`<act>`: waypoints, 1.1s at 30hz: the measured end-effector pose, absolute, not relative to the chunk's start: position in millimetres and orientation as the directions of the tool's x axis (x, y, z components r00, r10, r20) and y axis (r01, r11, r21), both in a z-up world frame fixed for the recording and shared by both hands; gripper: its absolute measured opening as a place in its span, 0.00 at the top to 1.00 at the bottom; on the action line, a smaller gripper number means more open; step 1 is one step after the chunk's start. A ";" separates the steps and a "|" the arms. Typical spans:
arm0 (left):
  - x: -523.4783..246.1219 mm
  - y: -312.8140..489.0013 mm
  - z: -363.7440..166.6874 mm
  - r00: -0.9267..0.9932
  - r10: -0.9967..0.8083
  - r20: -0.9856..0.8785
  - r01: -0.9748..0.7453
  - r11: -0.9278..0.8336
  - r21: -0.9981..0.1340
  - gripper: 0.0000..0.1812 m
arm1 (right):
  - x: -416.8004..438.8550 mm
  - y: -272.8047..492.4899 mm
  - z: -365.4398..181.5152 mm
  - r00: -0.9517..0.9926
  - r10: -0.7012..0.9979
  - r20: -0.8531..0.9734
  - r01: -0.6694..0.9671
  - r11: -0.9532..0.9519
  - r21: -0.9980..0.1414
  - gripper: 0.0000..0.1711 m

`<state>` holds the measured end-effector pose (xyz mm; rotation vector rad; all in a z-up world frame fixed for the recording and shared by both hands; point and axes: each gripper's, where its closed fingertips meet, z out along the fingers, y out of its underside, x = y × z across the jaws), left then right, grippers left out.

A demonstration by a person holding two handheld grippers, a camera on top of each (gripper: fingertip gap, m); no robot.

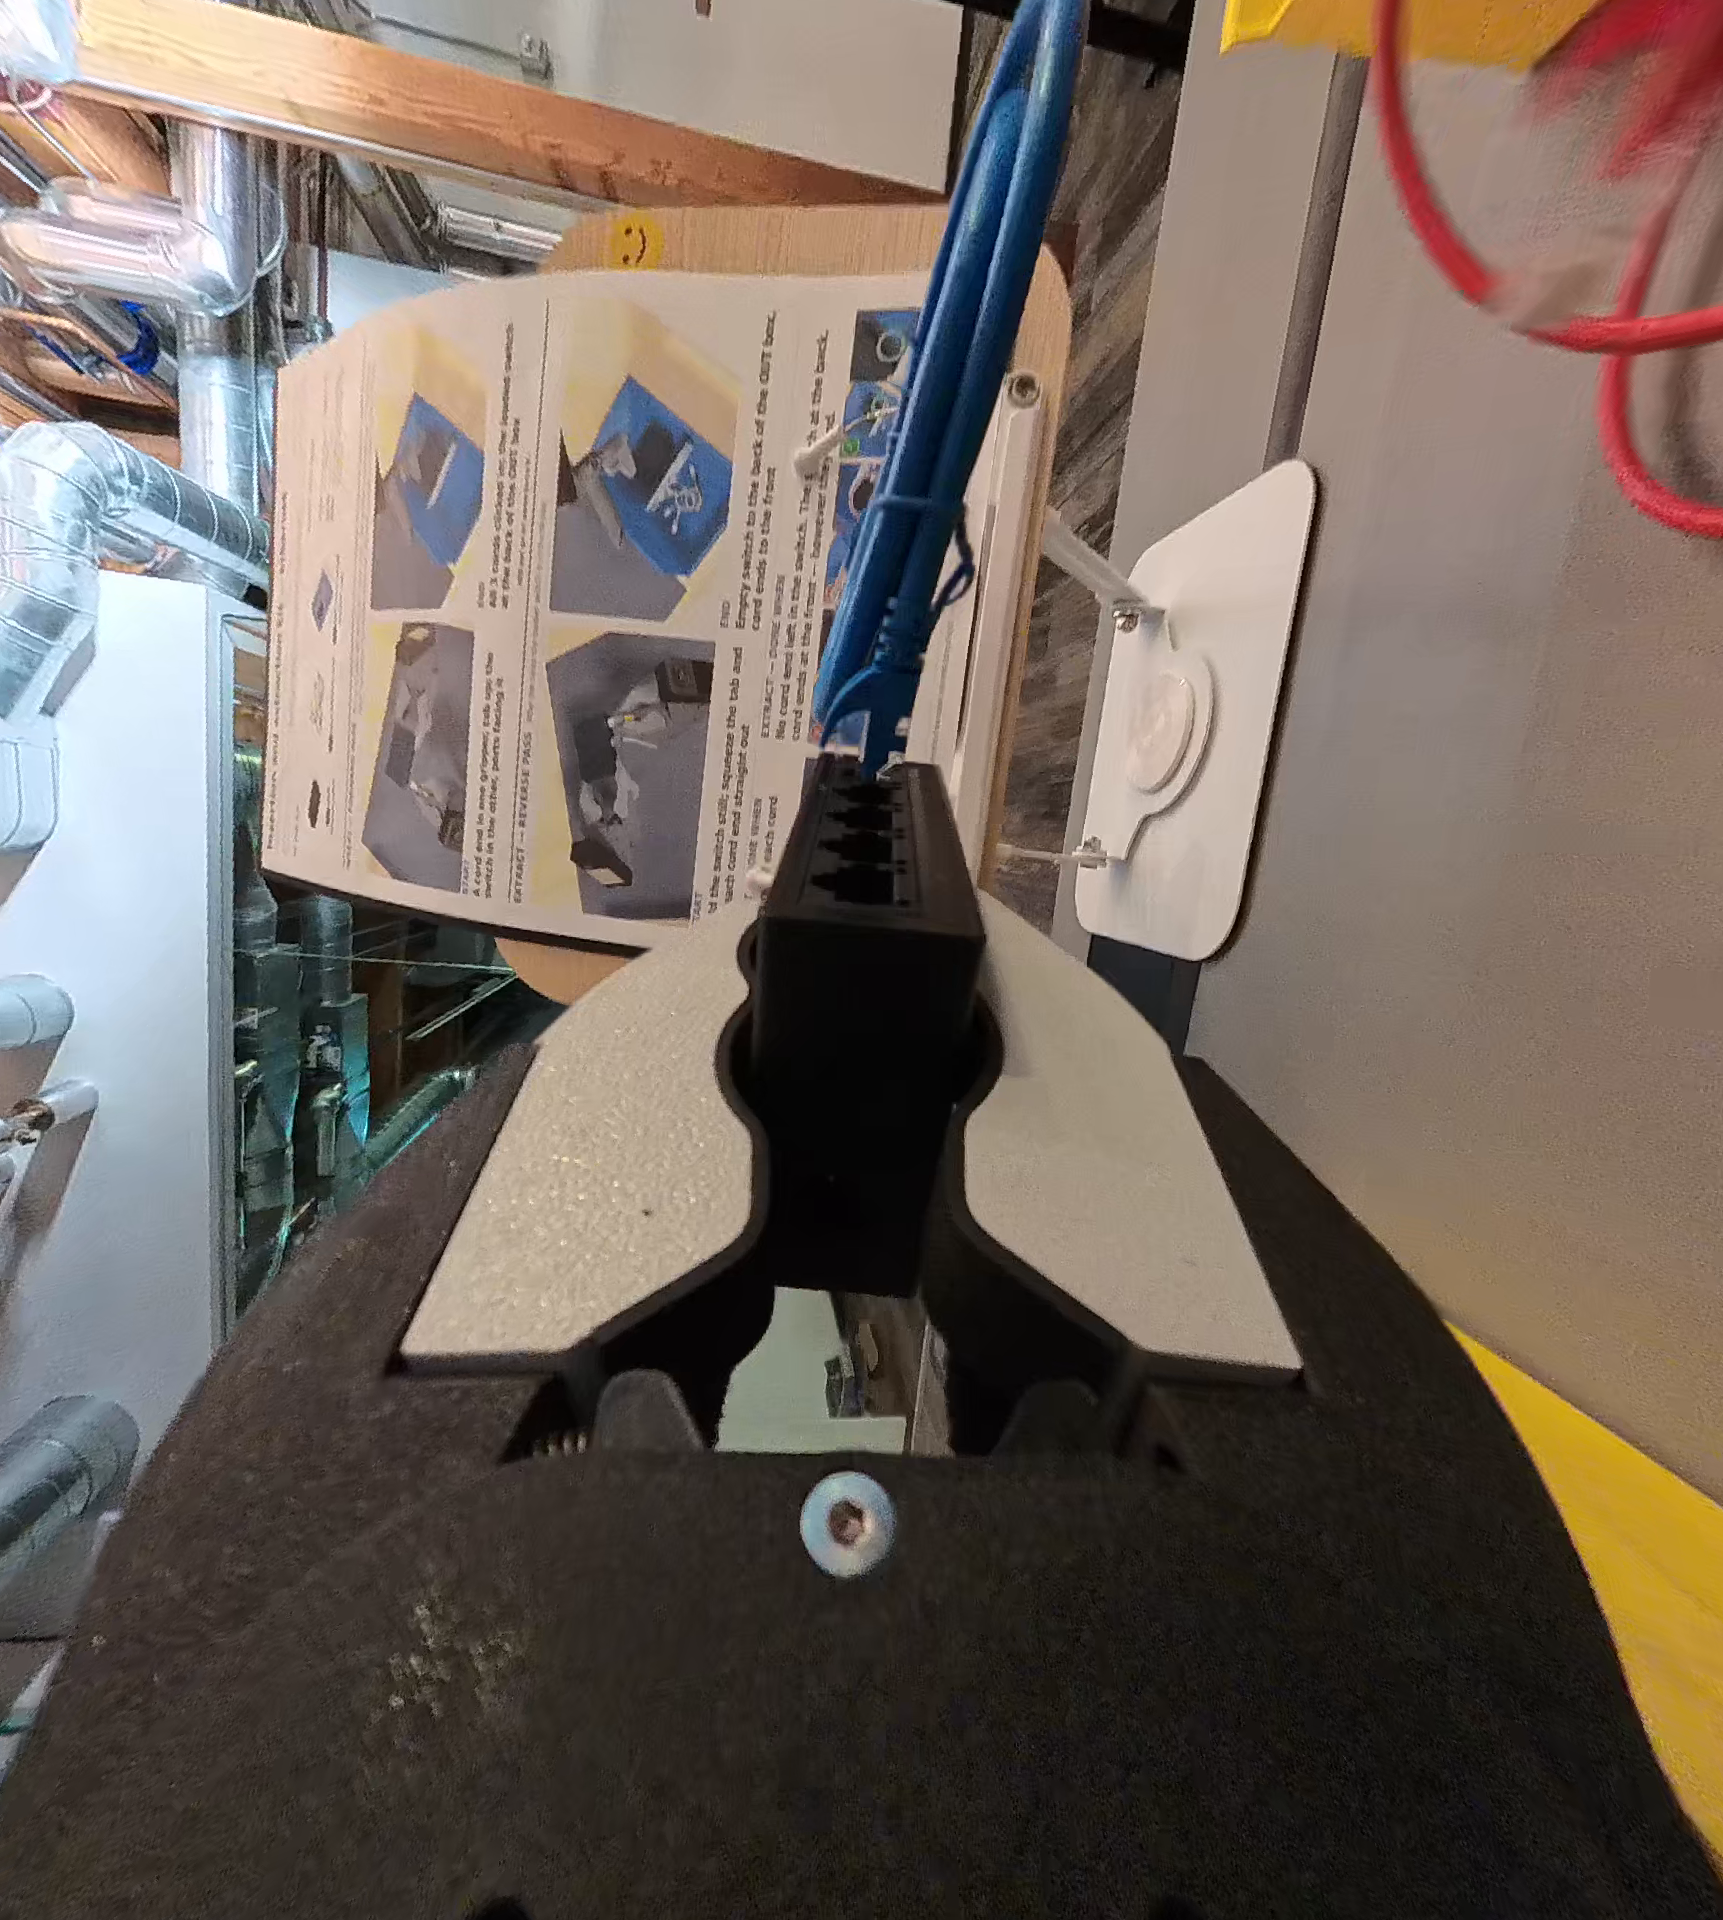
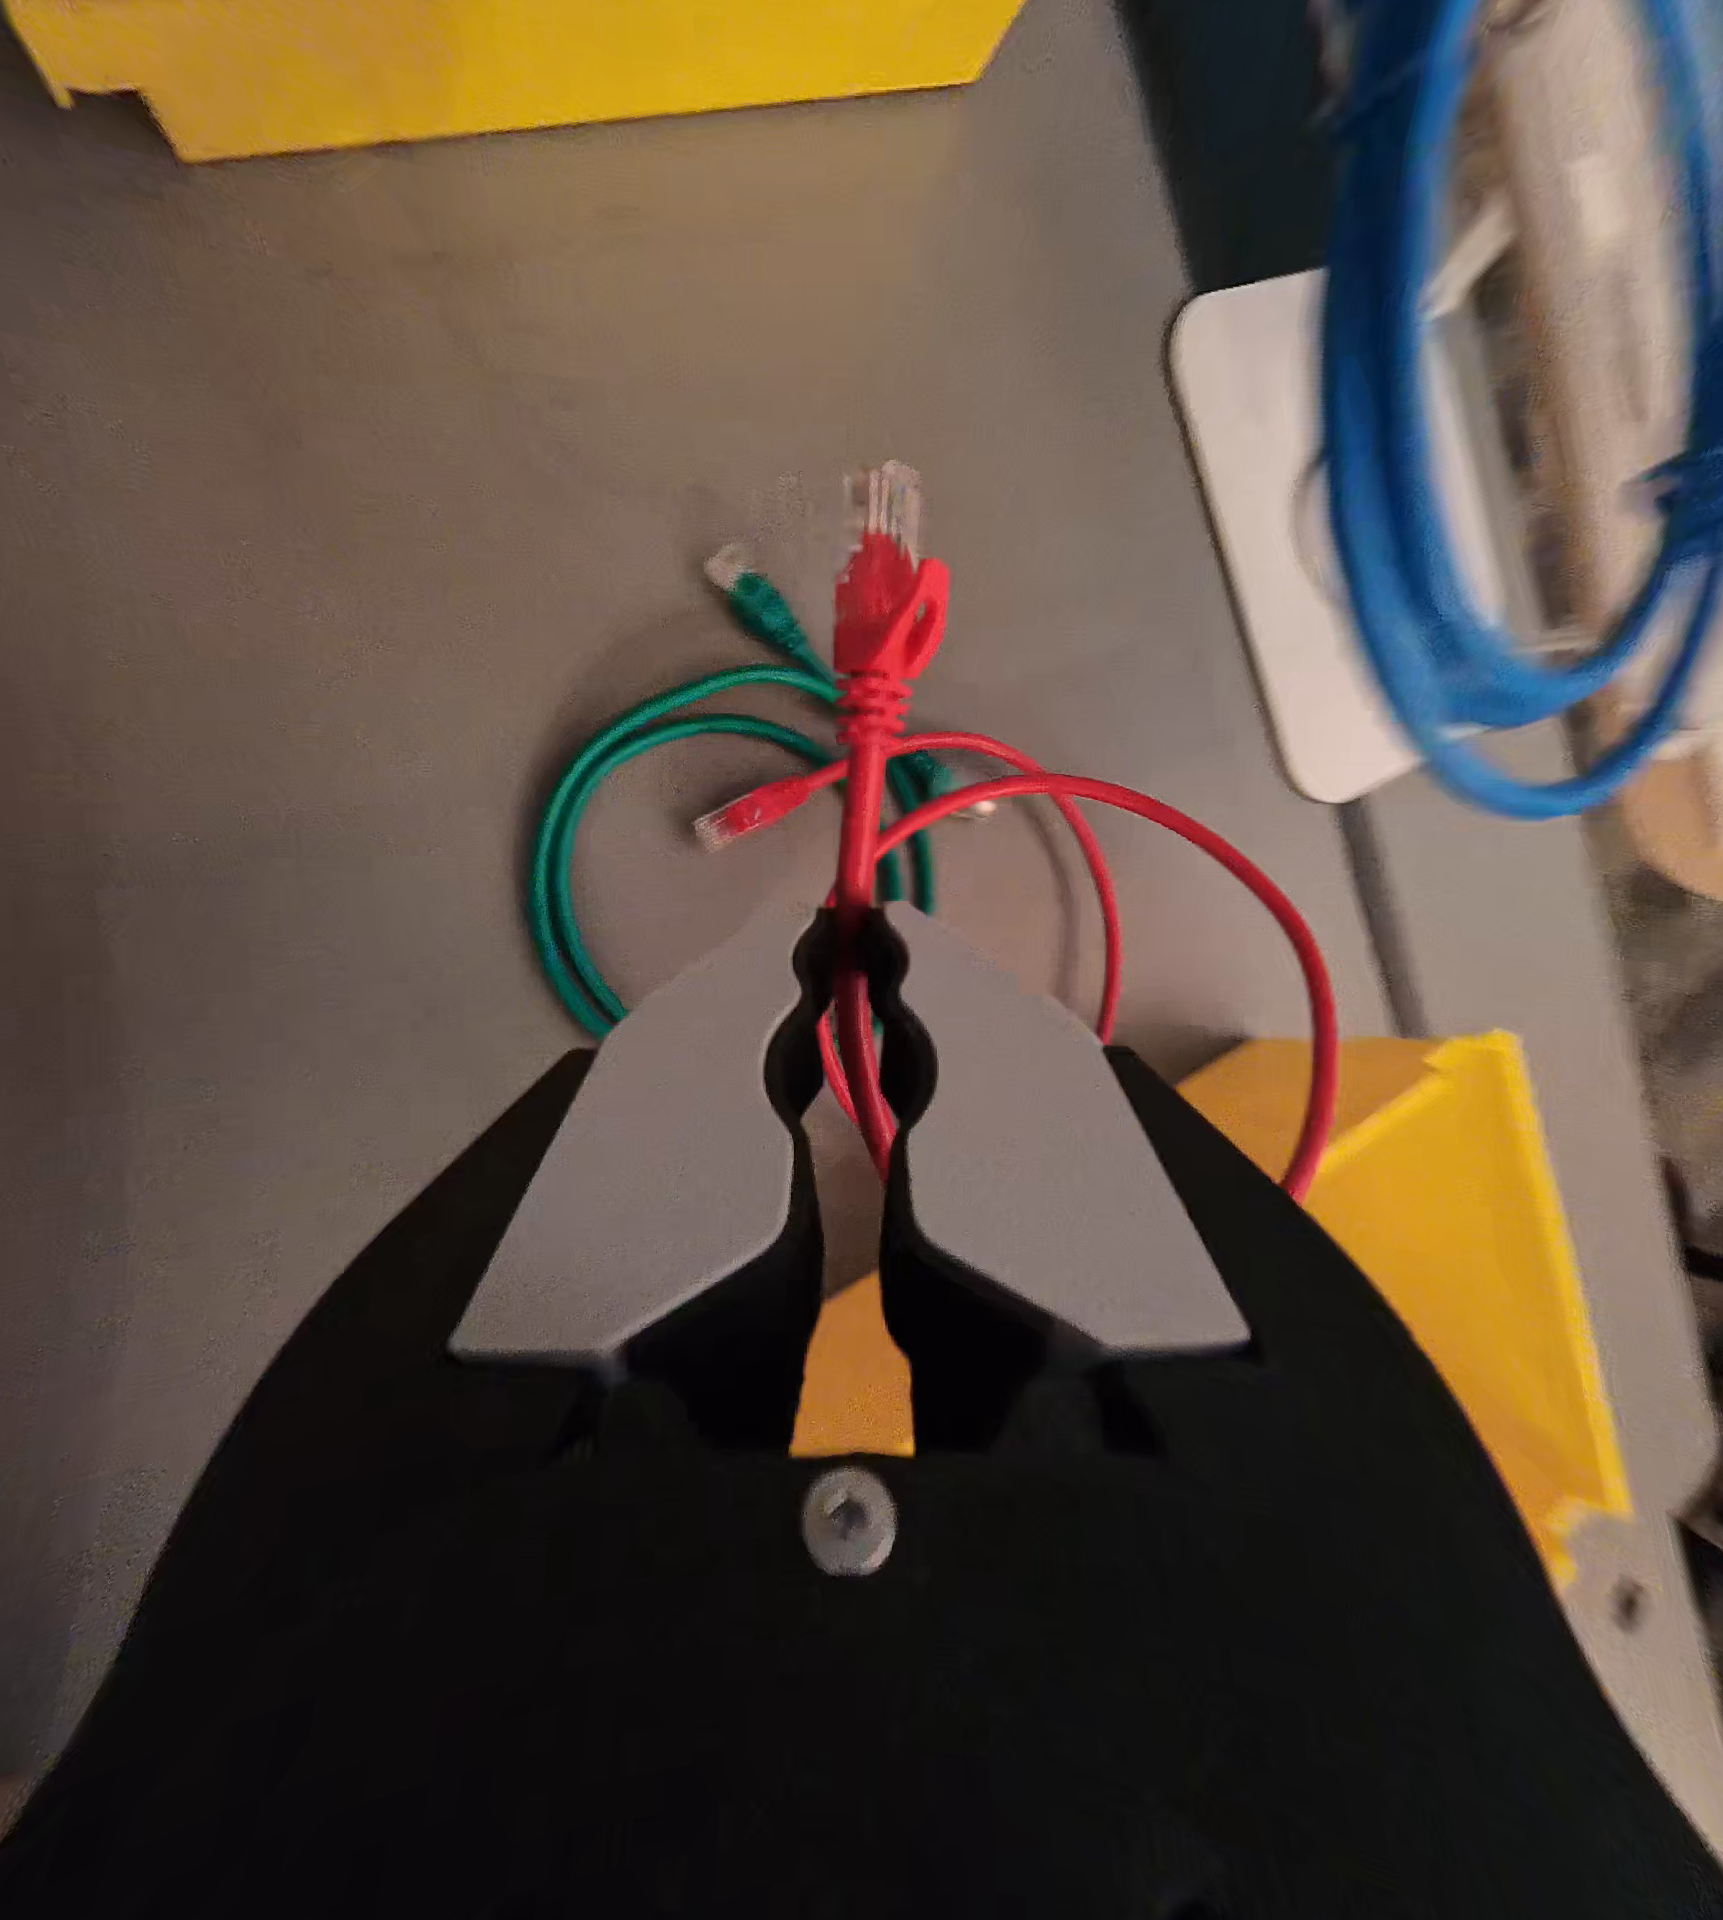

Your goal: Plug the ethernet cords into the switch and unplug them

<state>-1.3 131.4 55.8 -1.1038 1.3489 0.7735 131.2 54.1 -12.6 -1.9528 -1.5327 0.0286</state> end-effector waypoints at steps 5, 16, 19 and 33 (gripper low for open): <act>15.3 127.6 48.5 0.097 -0.178 -0.979 -0.917 0.367 -0.157 0.83 | 132.6 53.6 22.9 0.364 0.809 0.461 0.855 -0.095 -0.509 0.96; 51.2 117.4 24.0 0.028 -0.244 -0.969 -0.901 0.414 -0.130 0.84 | 140.6 71.1 5.6 0.400 0.767 0.501 0.890 -0.194 -0.413 0.96; 54.9 116.4 20.3 0.018 -0.252 -0.967 -0.903 0.411 -0.124 0.84 | 137.6 72.4 0.3 0.401 0.766 0.503 0.895 -0.210 -0.394 0.96; 63.5 111.6 11.5 -0.031 -0.257 -0.966 -0.895 0.437 -0.088 0.83 | 140.9 77.1 -7.7 0.406 0.749 0.523 0.905 -0.250 -0.345 0.96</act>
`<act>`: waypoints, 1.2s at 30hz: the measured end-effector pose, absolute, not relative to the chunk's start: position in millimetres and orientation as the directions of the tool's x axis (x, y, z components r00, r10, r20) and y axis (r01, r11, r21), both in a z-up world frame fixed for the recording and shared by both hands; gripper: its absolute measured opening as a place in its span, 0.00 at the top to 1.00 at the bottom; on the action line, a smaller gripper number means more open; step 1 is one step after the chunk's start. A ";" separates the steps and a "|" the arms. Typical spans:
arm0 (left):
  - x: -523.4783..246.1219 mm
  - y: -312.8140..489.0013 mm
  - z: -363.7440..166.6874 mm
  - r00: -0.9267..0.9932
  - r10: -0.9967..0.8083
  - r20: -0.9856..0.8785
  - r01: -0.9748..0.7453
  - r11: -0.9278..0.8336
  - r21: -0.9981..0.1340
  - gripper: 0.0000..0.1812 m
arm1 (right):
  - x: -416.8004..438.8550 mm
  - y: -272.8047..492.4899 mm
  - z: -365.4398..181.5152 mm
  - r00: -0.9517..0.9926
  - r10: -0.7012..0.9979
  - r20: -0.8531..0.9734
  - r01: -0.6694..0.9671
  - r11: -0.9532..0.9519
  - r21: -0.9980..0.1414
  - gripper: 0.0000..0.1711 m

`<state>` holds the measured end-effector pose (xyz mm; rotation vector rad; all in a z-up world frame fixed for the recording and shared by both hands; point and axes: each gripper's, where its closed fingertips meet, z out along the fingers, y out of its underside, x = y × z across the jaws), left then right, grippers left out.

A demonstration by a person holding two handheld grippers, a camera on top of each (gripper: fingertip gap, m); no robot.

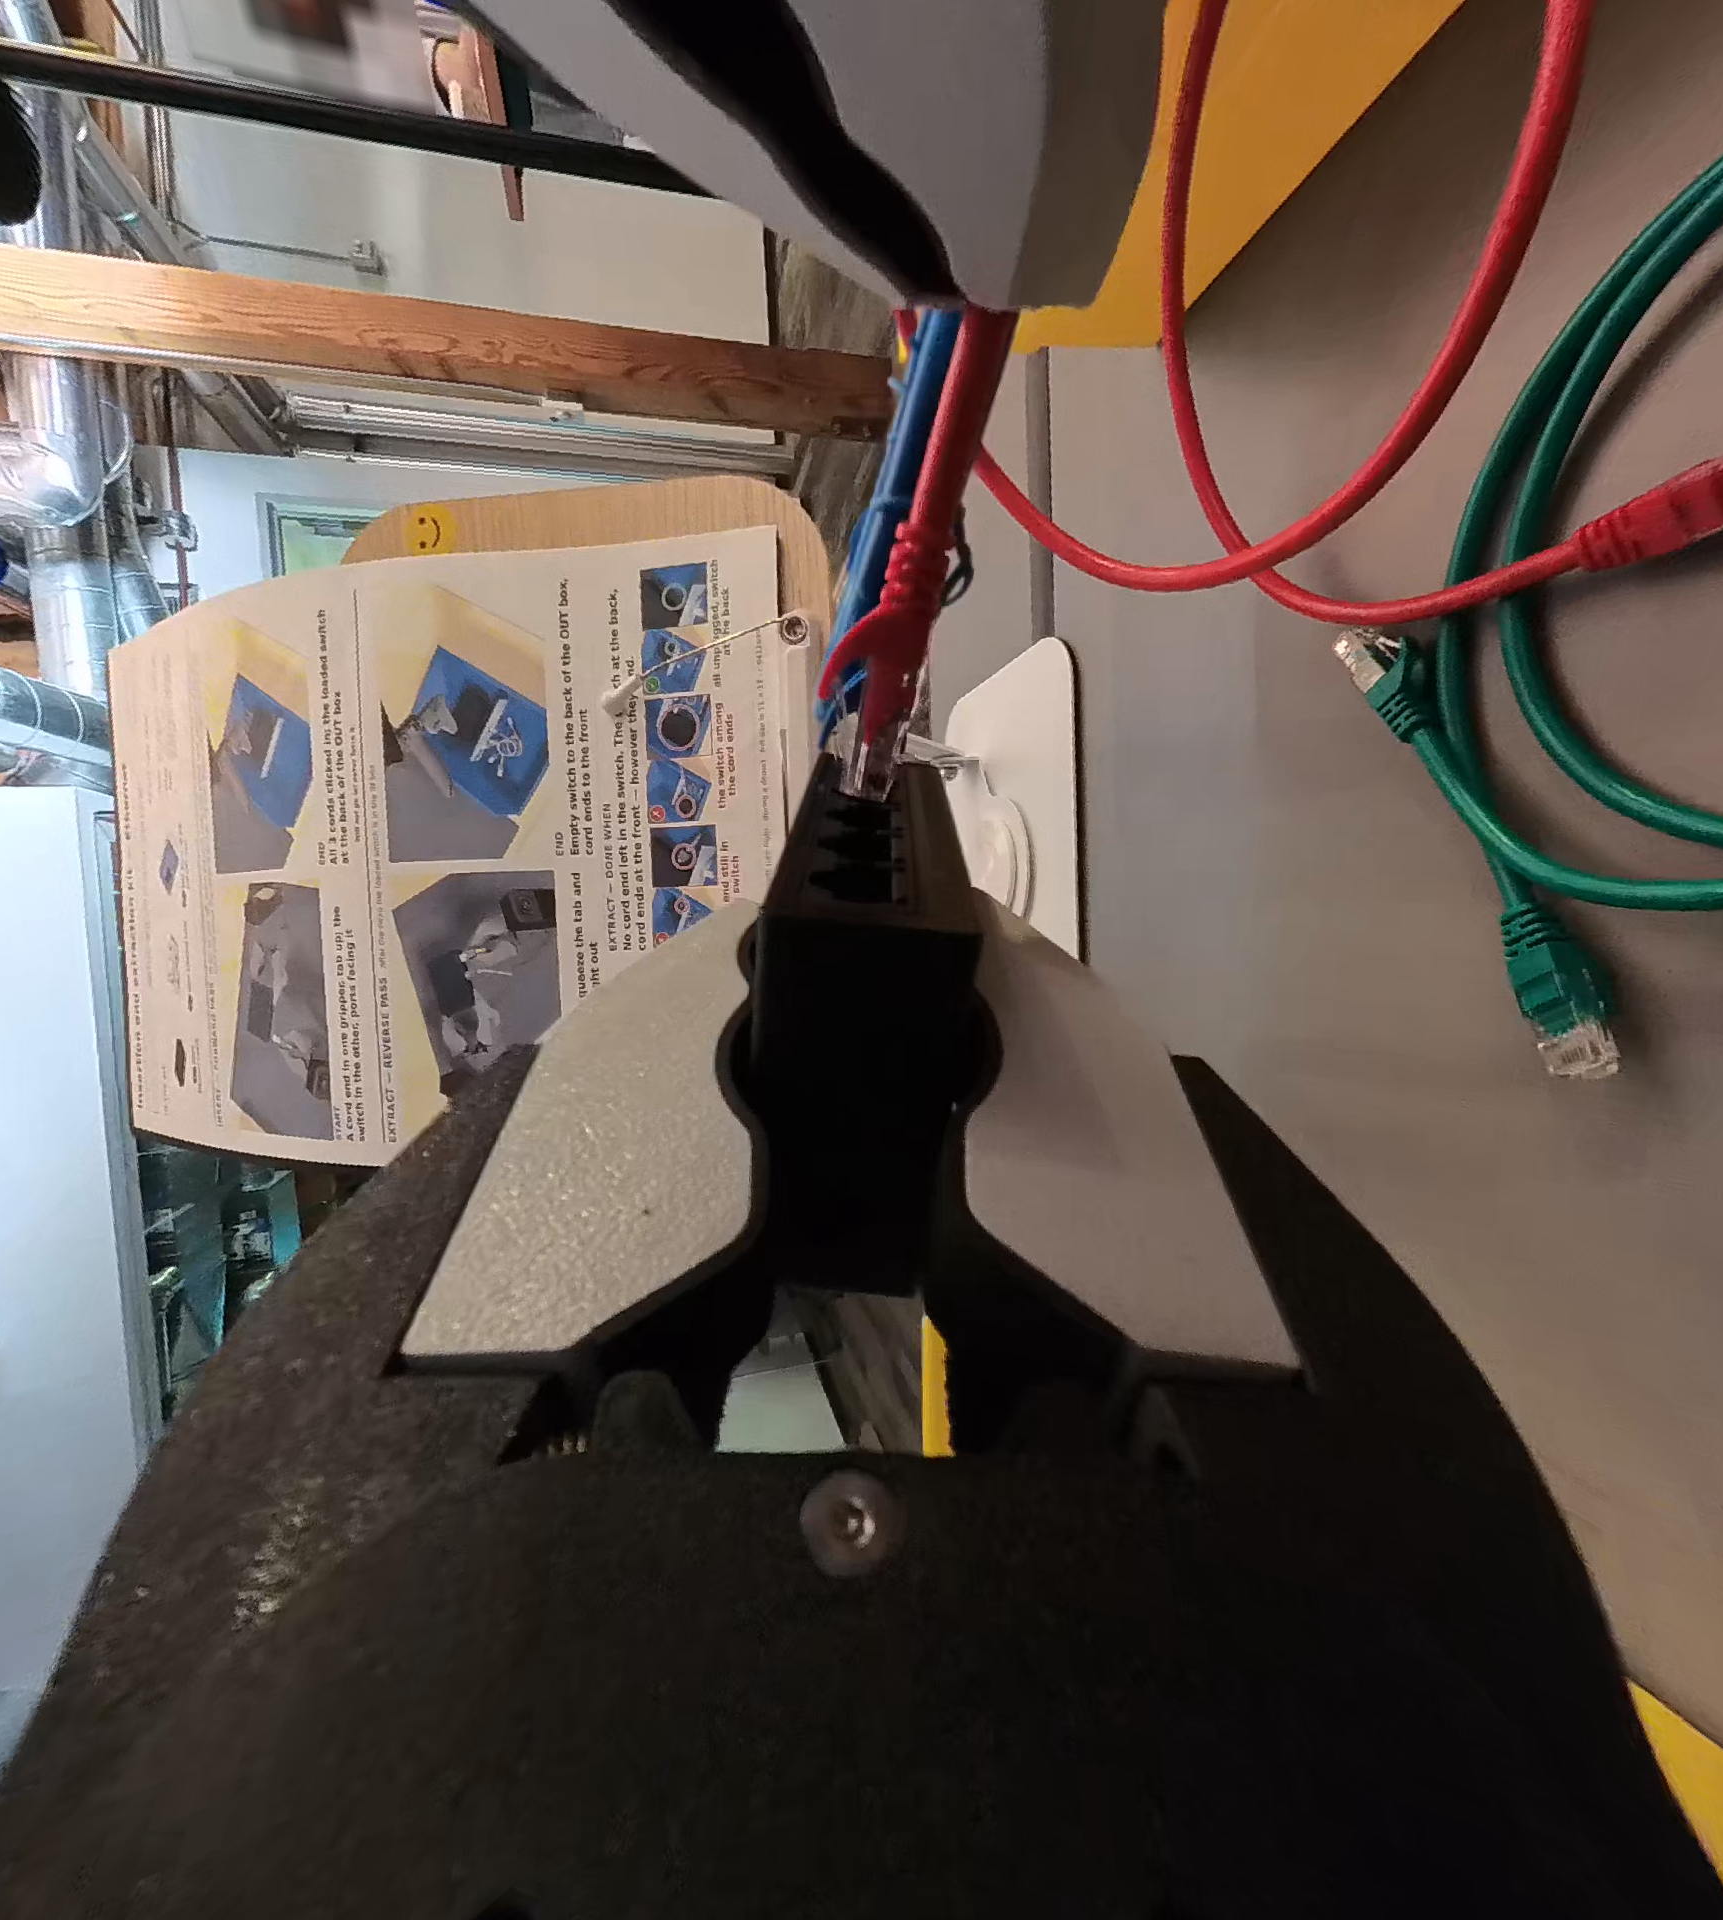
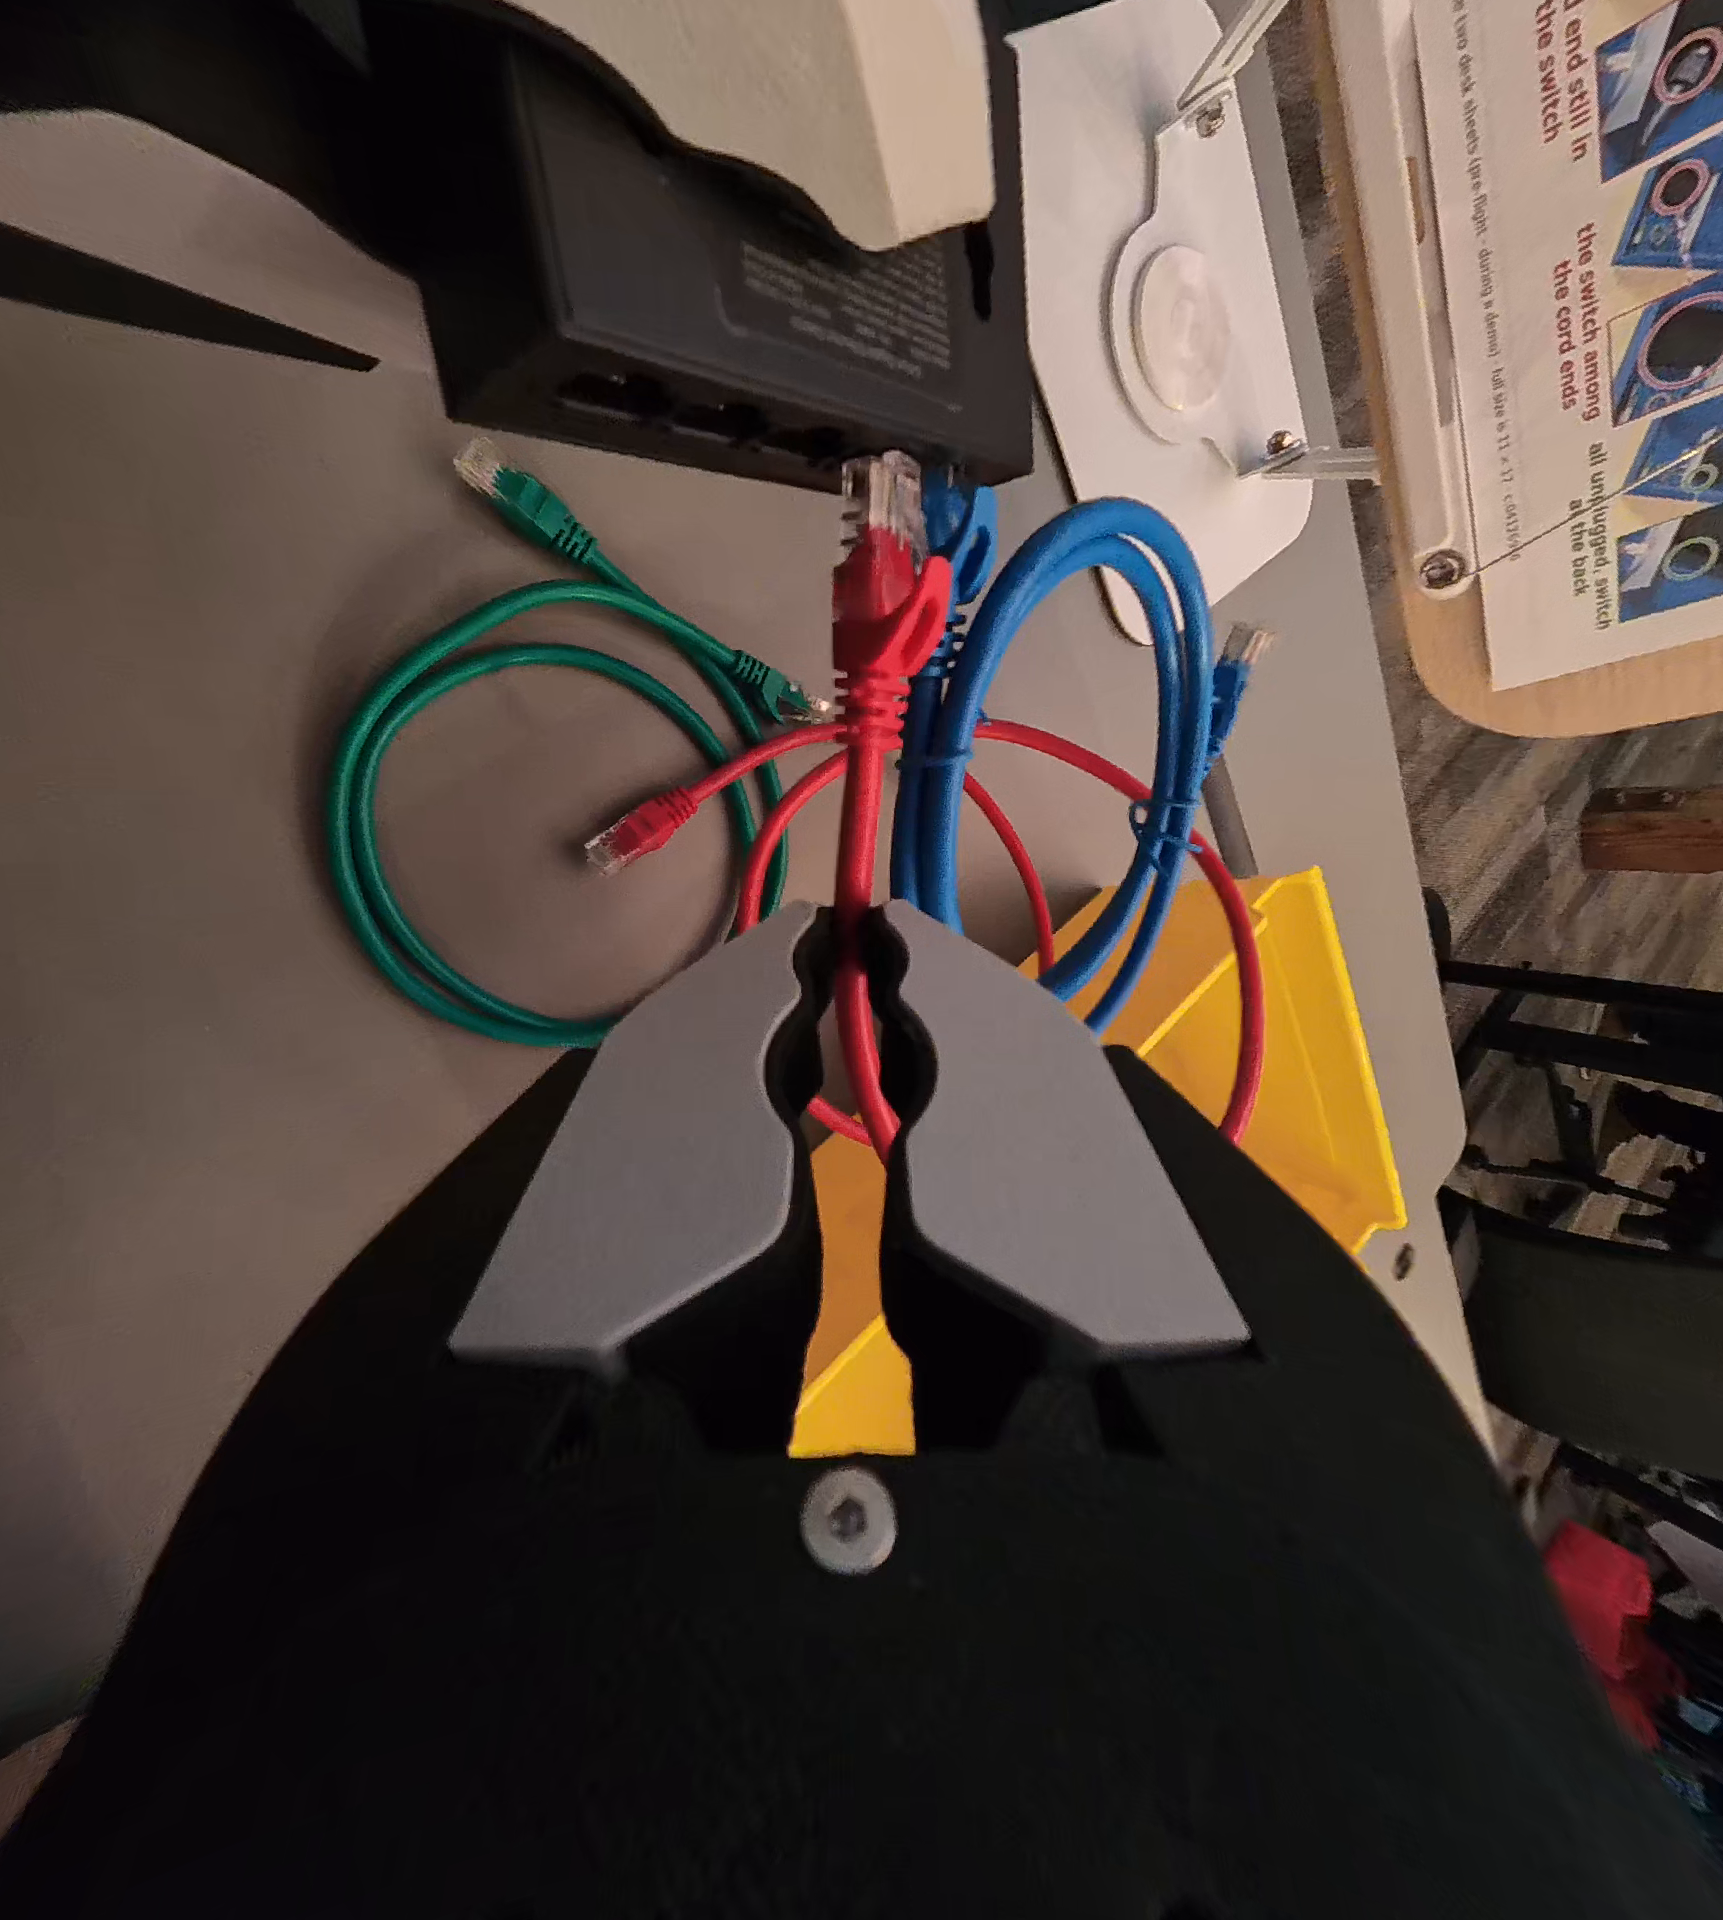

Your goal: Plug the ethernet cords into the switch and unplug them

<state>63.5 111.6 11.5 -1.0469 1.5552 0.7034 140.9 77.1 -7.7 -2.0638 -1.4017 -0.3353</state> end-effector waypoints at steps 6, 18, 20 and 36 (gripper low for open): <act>62.2 112.9 7.0 -0.049 -0.266 -0.963 -0.901 0.428 -0.072 0.83 | 139.4 77.4 -8.4 0.345 0.738 0.579 0.933 -0.206 -0.294 0.96; 58.8 107.9 14.2 0.028 -0.330 -0.944 -0.863 0.468 -0.189 0.84 | 125.9 78.3 15.6 0.356 0.716 0.600 0.893 -0.070 -0.445 0.96; 54.5 109.0 23.5 0.078 -0.322 -0.944 -0.853 0.469 -0.231 0.82 | 119.1 78.1 26.5 0.411 0.725 0.552 0.833 -0.053 -0.551 0.96; 34.0 111.3 64.1 0.231 -0.212 -0.950 -0.837 0.454 -0.305 0.84 | 90.9 84.0 67.1 0.450 0.880 0.150 0.317 -0.001 -0.948 0.96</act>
